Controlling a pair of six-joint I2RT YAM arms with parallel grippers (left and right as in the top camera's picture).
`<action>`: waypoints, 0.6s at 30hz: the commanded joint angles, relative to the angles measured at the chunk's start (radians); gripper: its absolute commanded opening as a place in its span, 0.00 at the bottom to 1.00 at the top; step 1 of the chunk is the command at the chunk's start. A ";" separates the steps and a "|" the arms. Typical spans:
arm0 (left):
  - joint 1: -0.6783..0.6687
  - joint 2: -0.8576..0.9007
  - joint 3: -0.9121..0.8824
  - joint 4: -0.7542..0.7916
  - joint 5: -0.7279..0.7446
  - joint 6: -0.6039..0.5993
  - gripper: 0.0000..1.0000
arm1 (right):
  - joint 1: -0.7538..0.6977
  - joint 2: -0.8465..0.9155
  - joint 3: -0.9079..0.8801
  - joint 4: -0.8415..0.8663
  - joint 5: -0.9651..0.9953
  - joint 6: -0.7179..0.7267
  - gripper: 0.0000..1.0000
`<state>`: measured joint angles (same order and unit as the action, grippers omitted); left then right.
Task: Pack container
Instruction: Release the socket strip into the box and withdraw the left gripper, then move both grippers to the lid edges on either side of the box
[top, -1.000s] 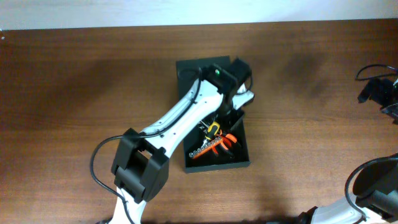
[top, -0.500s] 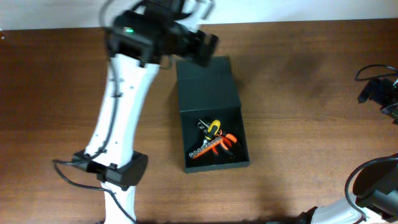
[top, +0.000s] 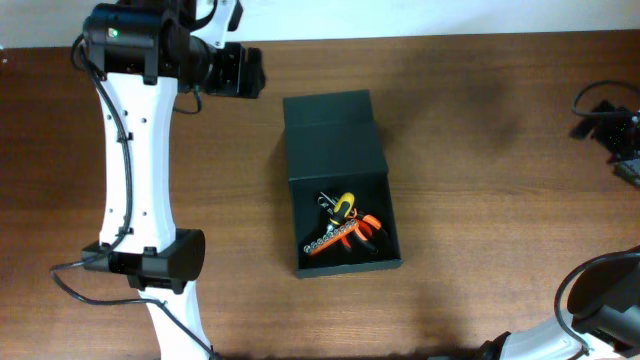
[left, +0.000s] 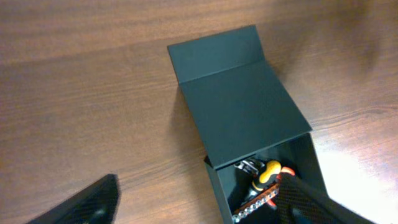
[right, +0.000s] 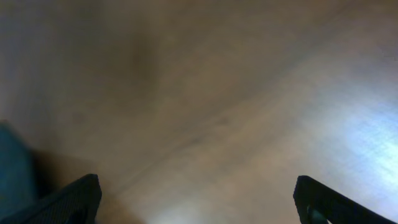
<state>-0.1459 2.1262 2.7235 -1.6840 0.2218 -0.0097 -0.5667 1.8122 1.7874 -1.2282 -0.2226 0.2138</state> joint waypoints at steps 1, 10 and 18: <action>-0.002 0.046 -0.053 -0.003 0.026 -0.053 0.78 | 0.006 -0.003 0.000 0.034 -0.195 0.016 0.99; -0.005 0.069 -0.325 0.105 -0.014 -0.188 0.02 | 0.108 0.063 -0.023 0.100 -0.193 0.040 0.43; -0.005 0.069 -0.697 0.292 0.057 -0.290 0.02 | 0.297 0.235 -0.023 0.142 -0.192 0.022 0.04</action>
<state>-0.1501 2.1948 2.1197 -1.4277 0.2253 -0.2527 -0.3153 2.0041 1.7760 -1.0992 -0.3950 0.2619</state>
